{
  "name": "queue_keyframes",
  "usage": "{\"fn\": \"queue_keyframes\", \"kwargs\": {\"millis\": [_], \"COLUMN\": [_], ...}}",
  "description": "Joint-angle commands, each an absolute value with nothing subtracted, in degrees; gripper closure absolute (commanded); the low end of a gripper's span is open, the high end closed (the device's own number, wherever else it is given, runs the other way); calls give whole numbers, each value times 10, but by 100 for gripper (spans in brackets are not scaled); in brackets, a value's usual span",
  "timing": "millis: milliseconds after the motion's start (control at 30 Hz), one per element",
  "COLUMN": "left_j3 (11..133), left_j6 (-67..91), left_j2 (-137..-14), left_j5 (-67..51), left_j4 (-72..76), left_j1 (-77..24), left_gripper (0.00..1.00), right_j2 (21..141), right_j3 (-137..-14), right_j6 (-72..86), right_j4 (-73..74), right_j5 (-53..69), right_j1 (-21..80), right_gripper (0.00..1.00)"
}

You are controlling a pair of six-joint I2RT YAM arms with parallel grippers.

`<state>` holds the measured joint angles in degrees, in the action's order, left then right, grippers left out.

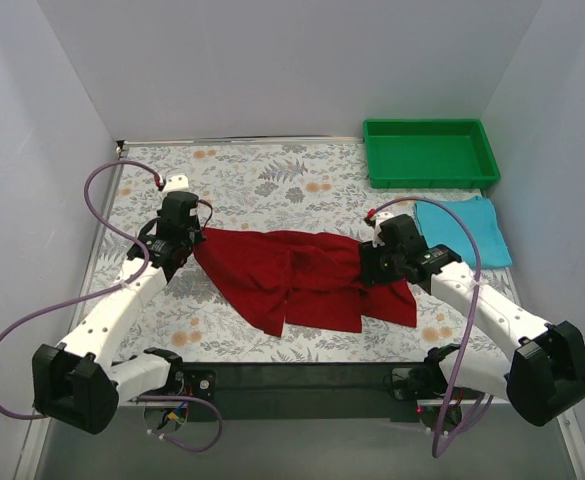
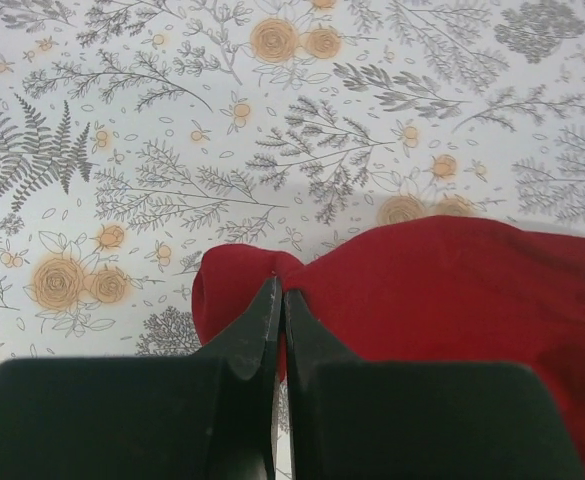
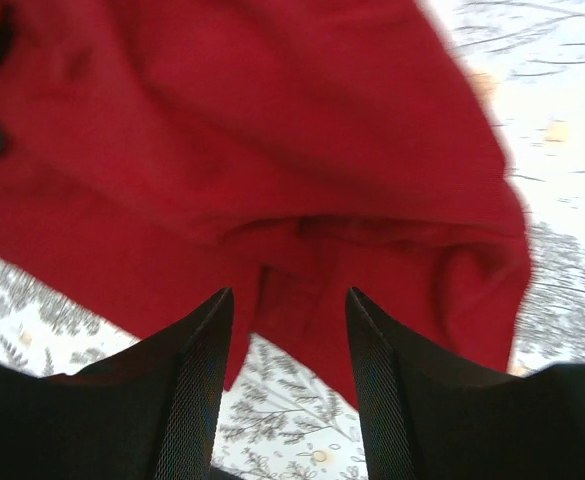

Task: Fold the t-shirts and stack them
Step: Flatten the tshirt out

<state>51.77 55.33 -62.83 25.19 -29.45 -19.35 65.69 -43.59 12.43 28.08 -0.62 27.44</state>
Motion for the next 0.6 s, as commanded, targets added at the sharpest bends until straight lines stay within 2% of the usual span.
{"fn": "queue_keyframes", "kwargs": {"millis": [0,367,400,500,533,567], "left_j3": [541,709,741,779,790,790], "left_j6": [543,519,520,521,529,536], "left_j2": [-655,-827,-843,-894,-900,-900], "left_j5": [268,226,220,192,179,165], "left_j4": [-253,-185,-185,-186,-191,-195], "left_j1": [-171,-63,-57,-50,-50,-50], "left_gripper": [100,100,96,76,58,49], "right_j2": [664,713,713,705,702,695], "right_j3": [-425,-397,-401,-406,-409,-408], "right_j6": [114,149,149,153,152,152], "right_j4": [264,258,257,256,256,257], "right_j5": [38,-18,-19,-26,-26,-25], "right_j1": [315,323,323,323,323,323], "right_gripper": [53,56,56,56,56,55]}}
